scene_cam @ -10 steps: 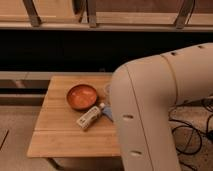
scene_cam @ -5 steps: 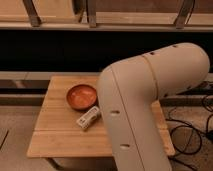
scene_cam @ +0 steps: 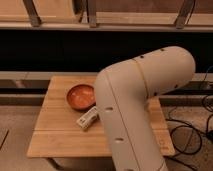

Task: Drag the pepper across the table

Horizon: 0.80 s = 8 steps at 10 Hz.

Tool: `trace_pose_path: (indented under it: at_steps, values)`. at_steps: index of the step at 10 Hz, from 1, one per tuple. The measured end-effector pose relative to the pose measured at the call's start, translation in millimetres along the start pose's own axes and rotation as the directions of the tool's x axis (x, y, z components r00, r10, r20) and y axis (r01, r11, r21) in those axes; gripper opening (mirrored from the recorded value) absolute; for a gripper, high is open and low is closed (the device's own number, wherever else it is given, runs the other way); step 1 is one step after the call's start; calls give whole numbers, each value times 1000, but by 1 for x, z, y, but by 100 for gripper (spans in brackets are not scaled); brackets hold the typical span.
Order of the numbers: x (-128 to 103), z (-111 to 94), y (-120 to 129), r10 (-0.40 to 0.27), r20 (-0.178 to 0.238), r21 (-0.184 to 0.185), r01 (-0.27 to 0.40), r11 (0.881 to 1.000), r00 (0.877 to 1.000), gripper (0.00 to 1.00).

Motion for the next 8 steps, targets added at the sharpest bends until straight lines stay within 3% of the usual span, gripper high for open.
trace_pose_path:
  at_steps: [3, 6, 7, 8]
  values:
    - [1, 13, -9, -9, 33, 17, 8, 1000, 999, 57]
    - [7, 10, -19, -33, 33, 44, 31, 999, 999, 25]
    - [7, 10, -20, -35, 37, 50, 33, 998, 999, 18]
    - [6, 11, -20, -35, 42, 53, 33, 998, 999, 17]
